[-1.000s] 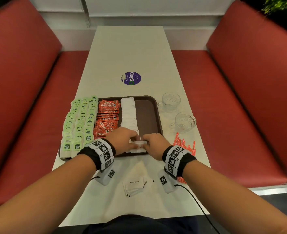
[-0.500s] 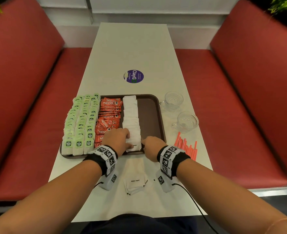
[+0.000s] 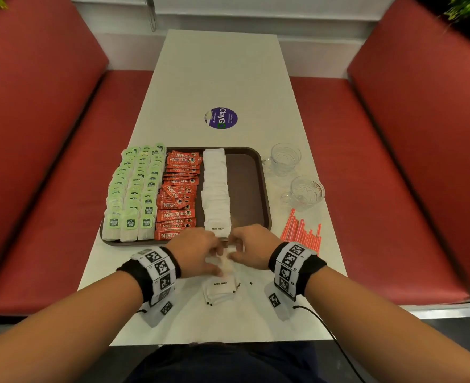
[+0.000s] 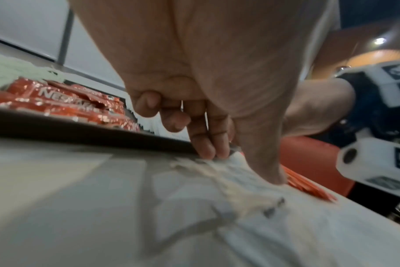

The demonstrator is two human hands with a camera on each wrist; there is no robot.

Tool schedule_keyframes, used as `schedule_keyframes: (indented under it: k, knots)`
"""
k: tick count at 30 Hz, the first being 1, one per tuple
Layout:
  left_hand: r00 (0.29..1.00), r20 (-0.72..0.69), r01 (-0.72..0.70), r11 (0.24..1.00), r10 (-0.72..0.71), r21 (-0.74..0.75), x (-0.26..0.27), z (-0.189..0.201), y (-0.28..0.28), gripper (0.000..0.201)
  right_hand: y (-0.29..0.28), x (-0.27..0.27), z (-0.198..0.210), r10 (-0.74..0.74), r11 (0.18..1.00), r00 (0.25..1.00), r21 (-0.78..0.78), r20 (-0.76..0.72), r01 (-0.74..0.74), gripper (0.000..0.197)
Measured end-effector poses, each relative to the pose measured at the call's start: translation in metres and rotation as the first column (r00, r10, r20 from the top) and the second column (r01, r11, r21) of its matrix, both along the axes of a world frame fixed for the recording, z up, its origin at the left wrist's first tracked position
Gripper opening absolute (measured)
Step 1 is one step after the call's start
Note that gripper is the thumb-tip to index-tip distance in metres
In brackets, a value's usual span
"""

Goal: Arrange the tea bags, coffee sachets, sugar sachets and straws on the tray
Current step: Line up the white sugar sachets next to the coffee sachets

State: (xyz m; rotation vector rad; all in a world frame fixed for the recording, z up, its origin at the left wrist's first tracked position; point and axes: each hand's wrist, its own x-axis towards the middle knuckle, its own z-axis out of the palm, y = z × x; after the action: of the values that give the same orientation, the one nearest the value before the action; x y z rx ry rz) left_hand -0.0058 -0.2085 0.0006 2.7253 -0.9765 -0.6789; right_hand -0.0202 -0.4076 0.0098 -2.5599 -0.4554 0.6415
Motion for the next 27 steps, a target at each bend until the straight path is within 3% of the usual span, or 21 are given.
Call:
schedule_keyframes:
  k: [4, 7, 10, 16, 19, 24, 27]
  knots:
    - [0.996, -0.060, 0.077, 0.995, -0.074, 0.059, -0.023, -0.018, 0.007, 0.073, -0.001, -0.018, -0.004, 0.104, 0.991, 0.988, -0.074, -0.112, -0.112, 0.057]
    - [0.997, -0.060, 0.053, 0.998, -0.051, 0.020, -0.030, -0.021, 0.007, 0.069, 0.002, -0.031, -0.014, 0.100, 0.988, 0.982, -0.104, -0.160, -0.117, 0.081]
    - [0.997, -0.078, -0.005, 1.000, 0.006, 0.012, -0.030, -0.019, 0.004, 0.058, 0.006, -0.037, -0.021, 0.078, 0.990, 0.984, -0.104, -0.160, -0.095, 0.092]
    - [0.983, -0.120, -0.144, 0.989, 0.140, -0.022, -0.022, -0.018, 0.005, 0.038, 0.013, -0.035, -0.023, 0.030, 0.991, 0.993, -0.124, -0.112, -0.044, 0.075]
    - [0.976, -0.072, -0.209, 0.976, 0.204, -0.066, -0.013, -0.011, 0.013, 0.036, 0.015, -0.034, -0.022, 0.052, 0.989, 0.994, -0.134, -0.094, -0.065, 0.061]
    - [0.946, 0.012, -0.318, 0.938, 0.323, -0.141, 0.002, 0.003, 0.028, 0.026, 0.021, -0.028, -0.026, 0.030, 0.994, 0.998, -0.107, -0.057, -0.036, 0.057]
    - [0.930, 0.092, -0.340, 0.929, 0.355, -0.147, 0.012, 0.004, 0.031, 0.025, 0.026, -0.023, -0.023, 0.060, 0.983, 0.996, -0.169, -0.062, -0.070, 0.047]
